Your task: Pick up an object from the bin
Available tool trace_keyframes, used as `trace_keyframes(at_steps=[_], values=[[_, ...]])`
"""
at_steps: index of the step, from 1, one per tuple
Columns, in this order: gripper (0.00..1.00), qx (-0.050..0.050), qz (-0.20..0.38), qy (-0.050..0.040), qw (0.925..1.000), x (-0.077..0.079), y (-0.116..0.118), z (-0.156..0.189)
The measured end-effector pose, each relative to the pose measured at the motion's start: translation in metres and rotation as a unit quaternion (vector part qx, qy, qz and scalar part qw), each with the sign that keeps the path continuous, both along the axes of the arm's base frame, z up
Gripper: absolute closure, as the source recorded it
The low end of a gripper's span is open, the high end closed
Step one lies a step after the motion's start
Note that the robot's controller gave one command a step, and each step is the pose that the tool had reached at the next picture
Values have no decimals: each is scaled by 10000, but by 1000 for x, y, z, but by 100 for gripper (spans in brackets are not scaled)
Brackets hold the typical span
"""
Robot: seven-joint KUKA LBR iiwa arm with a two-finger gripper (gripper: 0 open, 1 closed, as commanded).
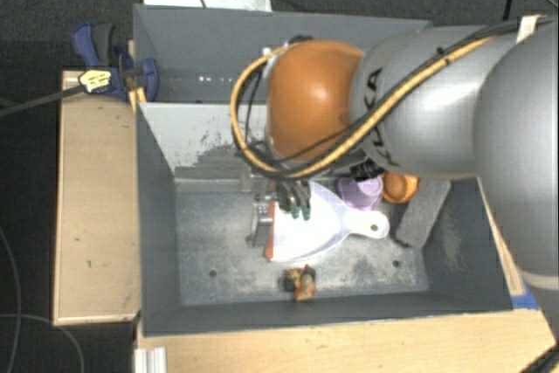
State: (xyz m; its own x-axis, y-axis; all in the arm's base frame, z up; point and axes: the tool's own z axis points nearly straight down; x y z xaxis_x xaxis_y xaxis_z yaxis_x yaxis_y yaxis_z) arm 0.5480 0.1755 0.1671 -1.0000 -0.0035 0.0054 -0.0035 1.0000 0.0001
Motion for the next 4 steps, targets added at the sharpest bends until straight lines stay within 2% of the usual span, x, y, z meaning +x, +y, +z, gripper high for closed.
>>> trace_keyframes(at_steps=[1,2,3,4], values=[[0,8,-22,-40,10000,2,-1,5],[0,22,-116,-71,9999,2,-36,-39],[0,0,249,-19,9997,0,-78,-75],[0,-3,250,-28,9997,1,-96,-86]])
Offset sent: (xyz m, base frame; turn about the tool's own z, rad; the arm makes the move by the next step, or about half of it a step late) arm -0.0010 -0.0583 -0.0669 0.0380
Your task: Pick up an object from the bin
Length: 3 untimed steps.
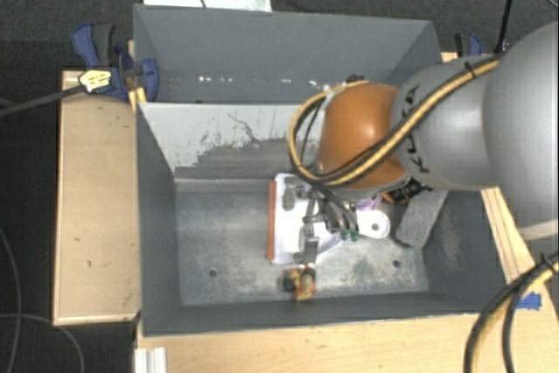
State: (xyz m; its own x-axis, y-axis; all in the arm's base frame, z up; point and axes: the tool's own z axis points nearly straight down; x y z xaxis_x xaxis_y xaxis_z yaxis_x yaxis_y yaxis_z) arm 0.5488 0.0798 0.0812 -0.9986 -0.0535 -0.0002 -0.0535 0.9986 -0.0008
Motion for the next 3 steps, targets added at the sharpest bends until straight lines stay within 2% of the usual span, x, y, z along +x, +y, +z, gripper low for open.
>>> trace_keyframes(at_steps=[1,2,3], values=[[100,9,-224,-16,9997,33,-14,-6],[100,10,-231,-16,9997,33,-14,-6],[100,11,-293,-9,9996,22,-35,25]])
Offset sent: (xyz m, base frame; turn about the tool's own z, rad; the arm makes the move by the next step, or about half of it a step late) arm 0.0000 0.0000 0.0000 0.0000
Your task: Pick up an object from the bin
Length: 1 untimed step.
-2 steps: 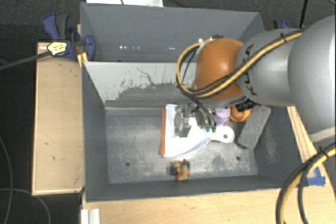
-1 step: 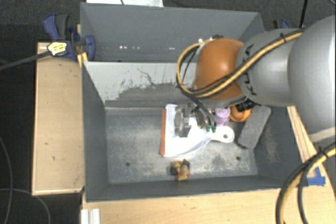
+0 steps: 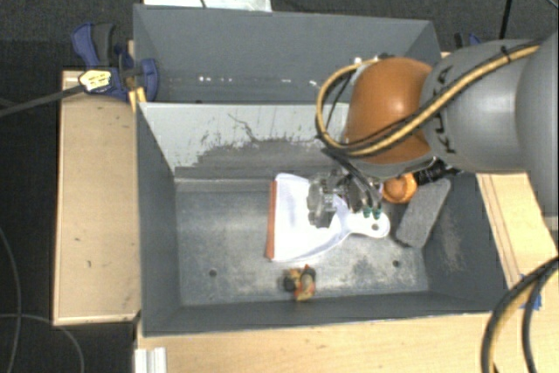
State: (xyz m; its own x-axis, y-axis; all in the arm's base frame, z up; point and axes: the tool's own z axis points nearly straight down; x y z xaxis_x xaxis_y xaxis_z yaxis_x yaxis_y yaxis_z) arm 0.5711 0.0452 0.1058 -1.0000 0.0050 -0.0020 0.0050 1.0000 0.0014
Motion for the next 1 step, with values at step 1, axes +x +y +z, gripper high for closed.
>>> trace_keyframes(at_steps=[1], values=[[0,-5,162,0,9999,-20,-40,20]])
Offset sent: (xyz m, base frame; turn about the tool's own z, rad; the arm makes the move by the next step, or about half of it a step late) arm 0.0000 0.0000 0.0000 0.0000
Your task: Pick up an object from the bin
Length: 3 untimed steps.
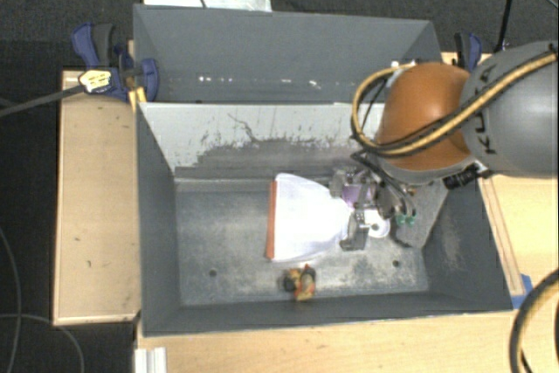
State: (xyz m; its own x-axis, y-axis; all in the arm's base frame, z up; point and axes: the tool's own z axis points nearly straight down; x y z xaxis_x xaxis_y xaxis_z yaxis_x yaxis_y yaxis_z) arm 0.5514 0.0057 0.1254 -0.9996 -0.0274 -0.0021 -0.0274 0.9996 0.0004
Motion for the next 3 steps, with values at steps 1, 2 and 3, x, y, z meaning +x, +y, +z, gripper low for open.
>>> trace_keyframes(at_steps=[1,2,3], values=[[0,2,-5,1,10000,0,0,0],[100,0,1635,15,9865,14,-21,-55],[100,1,1628,15,9867,14,-21,-55]])
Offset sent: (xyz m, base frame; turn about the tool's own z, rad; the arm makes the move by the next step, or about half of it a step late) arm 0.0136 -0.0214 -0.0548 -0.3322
